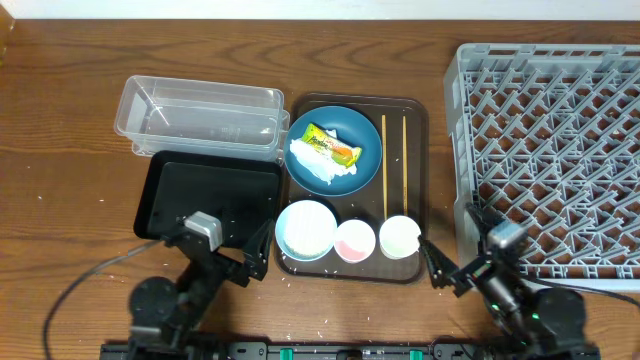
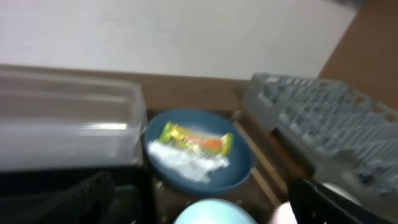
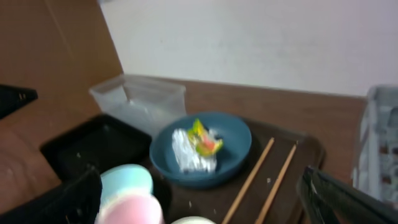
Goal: Sort waste into correct bins and load items into the dishwasher rack
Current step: 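Reach the left gripper to the pink cup and grasp it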
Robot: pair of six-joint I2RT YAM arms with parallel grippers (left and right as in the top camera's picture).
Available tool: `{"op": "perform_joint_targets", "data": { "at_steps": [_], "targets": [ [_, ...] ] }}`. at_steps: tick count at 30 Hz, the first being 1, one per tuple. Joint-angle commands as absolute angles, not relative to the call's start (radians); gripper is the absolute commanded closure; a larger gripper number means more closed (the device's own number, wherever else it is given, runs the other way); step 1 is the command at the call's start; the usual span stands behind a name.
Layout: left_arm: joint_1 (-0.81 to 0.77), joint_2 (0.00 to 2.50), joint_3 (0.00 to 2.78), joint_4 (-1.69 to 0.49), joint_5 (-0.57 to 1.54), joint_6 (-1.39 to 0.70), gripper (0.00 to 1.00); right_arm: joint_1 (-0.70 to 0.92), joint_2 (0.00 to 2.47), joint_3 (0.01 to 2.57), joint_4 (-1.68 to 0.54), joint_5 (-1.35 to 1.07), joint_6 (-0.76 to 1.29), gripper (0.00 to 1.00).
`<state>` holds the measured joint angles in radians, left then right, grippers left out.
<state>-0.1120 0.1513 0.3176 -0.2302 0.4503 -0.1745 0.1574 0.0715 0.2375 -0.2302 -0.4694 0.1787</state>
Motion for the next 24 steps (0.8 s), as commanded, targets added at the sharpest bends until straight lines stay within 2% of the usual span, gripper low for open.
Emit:
{"op": "perform_joint_targets", "data": {
  "at_steps": [1,6,9,16,24],
  "targets": [
    [-0.11,0.315,0.528,-0.345,0.517,-0.189,0.08,0.155,0.171,0.428,-0.354,-0.405,0.184,0.01],
    [-0.11,0.606,0.831,-0.601,0.543,-0.189,0.08,0.155,0.421,0.697,-0.628,-0.392,0.11,0.01],
    [-0.111,0.723,0.95,-0.674,0.606,-0.189,0.08,0.155,0.561,0.826,-0.738,-0.393,0.088,0.01],
    [-0.114,0.852,1.0,-0.599,0.873,-0.284,0.08,0.155,0.719,0.922,-0.792,-0.552,0.089,0.01],
    [-0.238,0.947,1.001,-0.601,0.838,-0.29,0.08,0.155,0.733,0.922,-0.803,-0.546,0.09,0.01]
  ]
}}
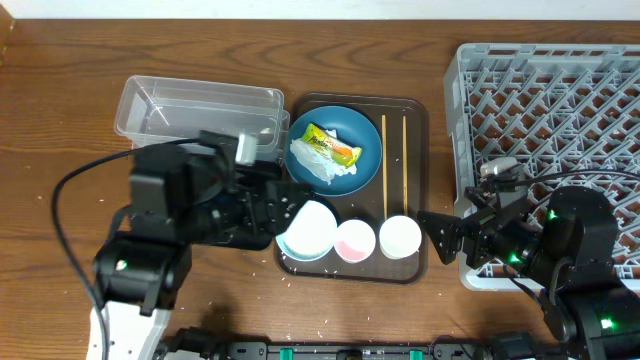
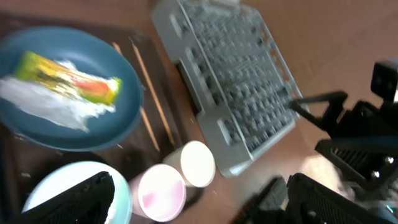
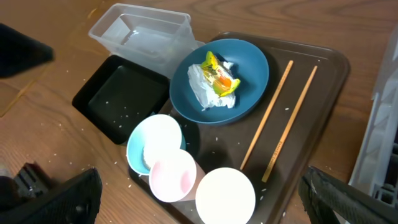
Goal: Sort waste into correct bins and load items into the dishwasher rack
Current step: 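Reach the left gripper to the pink cup and grasp it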
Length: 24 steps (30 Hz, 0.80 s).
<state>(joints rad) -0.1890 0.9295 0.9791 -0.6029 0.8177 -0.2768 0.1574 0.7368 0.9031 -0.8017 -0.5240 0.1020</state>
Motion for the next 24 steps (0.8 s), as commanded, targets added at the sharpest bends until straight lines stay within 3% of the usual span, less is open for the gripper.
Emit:
{"op": "perform_joint_targets", "data": {
  "at_steps": [1,10,18,24],
  "targets": [
    [-0.26,0.955,1.0,-0.59,0.838,-0.29,0.08,0.155,0.733,0.922,-0.805,-0.539,0.096,0.01],
    [-0.352,1.002,1.0,-0.544,0.795,-0.312,0.08,0.155,0.733,0.922,-0.91,-0.308,0.241,0.01],
    [-0.619,1.082,1.0,-0.682,0.342,-0.313,0.09,0.155,0.733,0.922,-0.916,-0.291,0.272,0.01],
    [-0.739,1.159,1.0,-0.691,0.192,-0.32,0.09,0.155,0.733,0.922,-0.929,-0.292,0.277,0.01]
  ]
}}
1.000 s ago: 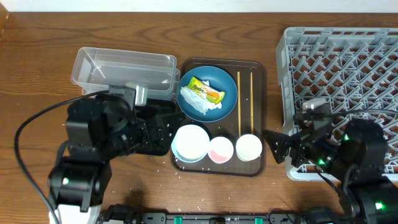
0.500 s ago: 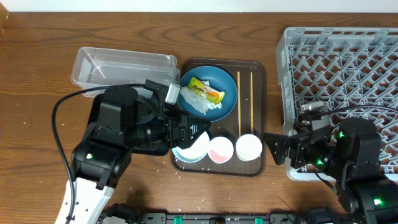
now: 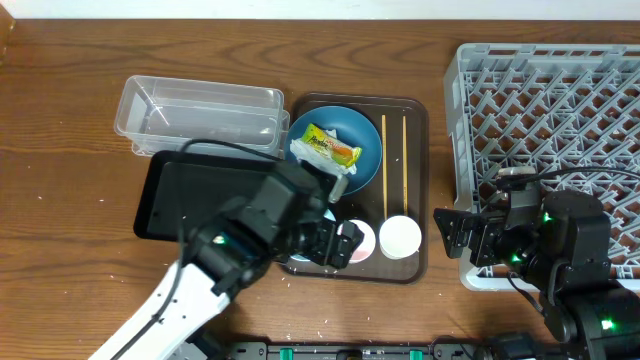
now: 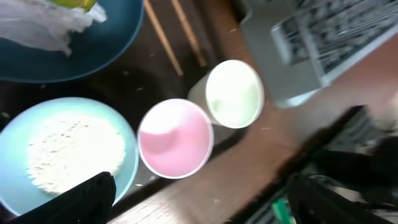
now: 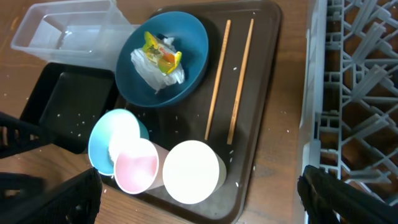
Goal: Sort waste into correct bins and load items into the dishwasher rack
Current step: 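Reach the left gripper to the pink cup and grasp it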
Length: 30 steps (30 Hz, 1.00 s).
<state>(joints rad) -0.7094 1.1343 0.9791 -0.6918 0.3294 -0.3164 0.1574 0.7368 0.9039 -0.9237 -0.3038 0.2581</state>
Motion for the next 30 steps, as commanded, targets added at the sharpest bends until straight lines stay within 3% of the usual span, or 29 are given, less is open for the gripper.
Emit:
{"op": "perform_joint_targets", "data": {
  "at_steps": [1,4,20,30],
  "targets": [
    [-0.744,1.169,1.0,-0.685,0.194,-0.321,0.09,0.155,0.733,0.922,-0.933,-0.292,0.277,0.01],
    [-0.748,1.181,1.0,-0.683,0.197,-0.32,0.04,0.155,0.733,0.922,-0.939,-0.291,0.276,0.01],
    [-0.748,1.206,0.999,-0.687,0.197,-0.32,0.04,0.155,0.733,0.922,-0.938,-0.291,0.276,0.01],
    [-0.748,1.296,0.999,-0.739,0.151,-0.321,0.13,0.155,0.733,0.922,-0.943,-0.292,0.277,0.01]
  ]
}}
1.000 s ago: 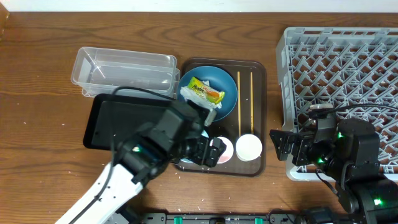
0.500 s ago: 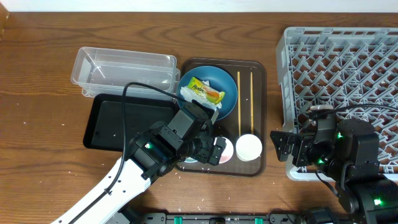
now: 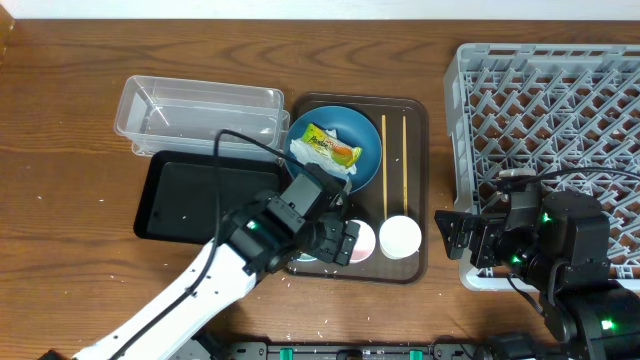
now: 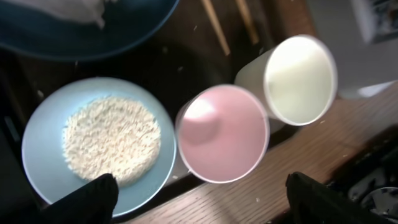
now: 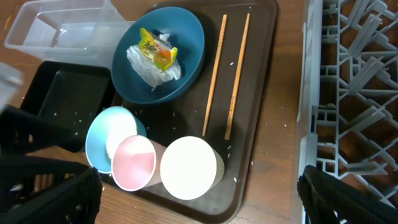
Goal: Sort waste into correct bins and load items into the dishwasher rack
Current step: 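Reach the left gripper to the pink cup and grasp it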
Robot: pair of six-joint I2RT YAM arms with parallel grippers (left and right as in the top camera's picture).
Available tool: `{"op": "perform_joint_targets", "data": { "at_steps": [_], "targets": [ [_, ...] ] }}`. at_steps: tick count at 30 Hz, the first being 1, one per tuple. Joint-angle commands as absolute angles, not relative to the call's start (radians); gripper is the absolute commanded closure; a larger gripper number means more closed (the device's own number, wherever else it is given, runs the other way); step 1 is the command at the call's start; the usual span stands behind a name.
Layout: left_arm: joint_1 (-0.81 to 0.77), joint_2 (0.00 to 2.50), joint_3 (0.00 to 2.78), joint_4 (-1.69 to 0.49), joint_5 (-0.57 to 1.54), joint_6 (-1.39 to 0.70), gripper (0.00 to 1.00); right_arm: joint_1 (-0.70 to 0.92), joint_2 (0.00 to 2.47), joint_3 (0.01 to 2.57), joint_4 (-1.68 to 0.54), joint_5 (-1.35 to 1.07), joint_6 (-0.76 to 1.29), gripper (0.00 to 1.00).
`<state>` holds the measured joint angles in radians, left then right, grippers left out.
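Note:
On the brown tray [image 3: 412,185] a blue plate [image 3: 366,128] holds a yellow wrapper [image 3: 331,146] and white tissue [image 5: 148,72]. Two chopsticks [image 3: 385,165] lie to its right. At the tray's front stand a light blue bowl [image 4: 163,169] of rice, a pink cup [image 4: 222,134] and a white cup [image 4: 300,78]. My left gripper [image 3: 338,240] hangs open just above the bowl and pink cup, its fingers [image 4: 90,200] spread wide. To the tray's right, my right gripper [image 3: 447,235] is open and holds nothing.
A clear plastic bin [image 3: 200,112] and a black bin [image 3: 200,195] lie left of the tray. The grey dishwasher rack [image 3: 560,110] fills the right side, its near left corner beside my right arm. Rice grains are scattered on the tray and table.
My left gripper has come down closer to the pink cup and rice bowl, which now fill its view. The right arm has barely shifted. Nothing on the tray has moved.
Both arms first sat low at the table's front edge, looking level across it. Then both were raised, the left over the black bin, the right beside the rack. The left then reached over the tray's front and now hangs lower there, open.

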<state>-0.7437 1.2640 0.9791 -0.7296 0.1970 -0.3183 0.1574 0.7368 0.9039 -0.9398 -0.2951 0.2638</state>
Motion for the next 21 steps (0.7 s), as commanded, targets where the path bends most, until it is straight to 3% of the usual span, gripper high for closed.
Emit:
{"op": "perform_joint_targets", "data": {
  "at_steps": [1,4,13,14,17,21],
  "targets": [
    [-0.748,1.309,0.999,-0.745,0.136,-0.322,0.13,0.155,0.733,0.922,-0.944,-0.292,0.277,0.01],
    [-0.748,1.359,0.999,-0.751,0.123,-0.333,0.14,0.155,0.733,0.922,-0.948,-0.292,0.277,0.01],
    [-0.818,1.501,0.999,-0.663,0.246,-0.358,0.34,0.155,0.733,0.922,-0.955,-0.292,0.277,0.01],
    [-0.826,1.514,0.999,-0.656,0.243,-0.358,0.39,0.155,0.733,0.922,-0.958,-0.292,0.277,0.01],
    [-0.833,1.532,0.999,-0.653,0.235,-0.358,0.7,0.155,0.733,0.922,-0.963,-0.292,0.277,0.01],
    [-0.82,1.509,1.007,-0.656,0.228,-0.365,0.94,0.155,0.733,0.922,-0.963,-0.293,0.277,0.01]
  ]
}}
